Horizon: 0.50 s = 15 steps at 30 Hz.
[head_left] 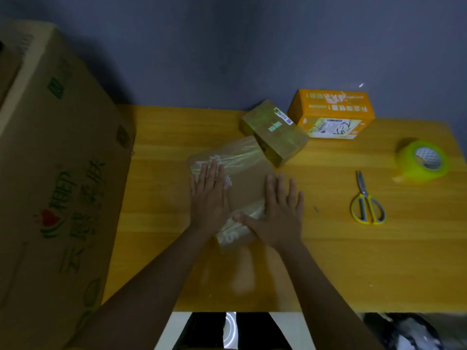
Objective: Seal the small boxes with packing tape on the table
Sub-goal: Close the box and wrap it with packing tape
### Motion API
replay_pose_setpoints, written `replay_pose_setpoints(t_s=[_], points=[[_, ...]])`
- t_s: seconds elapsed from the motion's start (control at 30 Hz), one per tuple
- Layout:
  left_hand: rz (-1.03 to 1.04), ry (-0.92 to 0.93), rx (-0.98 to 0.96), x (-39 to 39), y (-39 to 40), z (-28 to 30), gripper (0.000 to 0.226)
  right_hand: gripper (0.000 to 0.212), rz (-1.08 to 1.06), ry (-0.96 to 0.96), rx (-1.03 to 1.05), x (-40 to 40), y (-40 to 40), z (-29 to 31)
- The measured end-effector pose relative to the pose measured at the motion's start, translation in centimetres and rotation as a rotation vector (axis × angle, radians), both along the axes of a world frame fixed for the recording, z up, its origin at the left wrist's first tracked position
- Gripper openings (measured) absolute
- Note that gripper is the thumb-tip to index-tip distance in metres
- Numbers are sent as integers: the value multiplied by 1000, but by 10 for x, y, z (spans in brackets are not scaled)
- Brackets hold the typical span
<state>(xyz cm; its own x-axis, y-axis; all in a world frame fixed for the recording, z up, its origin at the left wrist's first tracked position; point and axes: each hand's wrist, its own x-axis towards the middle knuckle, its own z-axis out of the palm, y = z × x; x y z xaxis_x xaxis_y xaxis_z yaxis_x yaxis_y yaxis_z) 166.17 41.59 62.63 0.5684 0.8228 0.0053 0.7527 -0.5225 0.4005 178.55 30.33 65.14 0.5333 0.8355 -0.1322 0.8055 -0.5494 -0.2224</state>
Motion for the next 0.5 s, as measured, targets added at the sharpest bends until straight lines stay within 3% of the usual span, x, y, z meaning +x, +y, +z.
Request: replay_pose_setpoints(t_s=[0.17,0.27,0.33,0.37,0.43,0.5], points=[[-2,-4,-4,-2,-1,1,64,118,-180,352,36,32,-5,18],[12,-17,14,0,1,2,64,108,-285,413,111,46,-10,11],[20,-26,3,1,-1,2,64,89,-360,438,254,35,-9,4],[21,-22,6,2,-1,2,65,74,-394,394,343,26,-8,0],[22,-14,14,2,-1,0,65,50,-360,129,435,11,-4,-4],[27,-8,25,3,-2,0,64,52,-112,-45,379,5,1,-4]])
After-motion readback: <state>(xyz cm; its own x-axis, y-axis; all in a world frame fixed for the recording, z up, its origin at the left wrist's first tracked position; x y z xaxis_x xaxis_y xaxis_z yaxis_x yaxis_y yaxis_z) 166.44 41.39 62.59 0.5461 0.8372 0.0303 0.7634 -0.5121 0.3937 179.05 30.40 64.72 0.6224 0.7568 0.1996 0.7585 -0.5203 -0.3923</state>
